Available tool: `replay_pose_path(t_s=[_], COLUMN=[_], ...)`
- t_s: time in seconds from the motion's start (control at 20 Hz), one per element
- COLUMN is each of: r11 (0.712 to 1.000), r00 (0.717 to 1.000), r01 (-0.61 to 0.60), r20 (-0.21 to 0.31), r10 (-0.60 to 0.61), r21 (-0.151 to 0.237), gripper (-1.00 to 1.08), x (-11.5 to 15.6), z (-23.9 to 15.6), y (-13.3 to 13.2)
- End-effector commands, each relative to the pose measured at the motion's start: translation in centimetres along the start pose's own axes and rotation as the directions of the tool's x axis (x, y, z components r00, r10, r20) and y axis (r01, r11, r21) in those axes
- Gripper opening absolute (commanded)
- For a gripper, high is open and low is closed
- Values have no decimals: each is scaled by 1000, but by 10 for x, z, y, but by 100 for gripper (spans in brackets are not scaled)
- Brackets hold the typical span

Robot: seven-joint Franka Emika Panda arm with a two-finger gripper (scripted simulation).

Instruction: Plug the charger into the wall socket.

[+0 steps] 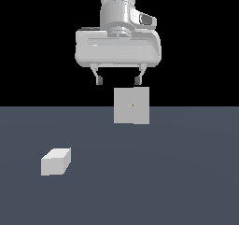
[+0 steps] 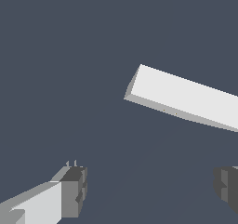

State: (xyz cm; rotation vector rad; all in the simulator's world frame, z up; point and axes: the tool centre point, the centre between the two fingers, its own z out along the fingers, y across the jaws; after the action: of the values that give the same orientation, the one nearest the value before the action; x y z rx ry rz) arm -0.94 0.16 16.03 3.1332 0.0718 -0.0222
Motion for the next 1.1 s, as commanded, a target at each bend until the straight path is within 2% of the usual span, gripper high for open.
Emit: replay_pose_path(t_s=[0.0, 0.5, 1.05], r11=[1000, 1000, 999], r00=[1000, 1000, 997], r01=[0, 11, 51], r20=[0, -13, -58], r10=[0, -11, -50], r21=[0, 1, 6], gripper=[100, 100, 100], x=[0, -13, -55], z=[0, 12, 55], y=[0, -14, -60])
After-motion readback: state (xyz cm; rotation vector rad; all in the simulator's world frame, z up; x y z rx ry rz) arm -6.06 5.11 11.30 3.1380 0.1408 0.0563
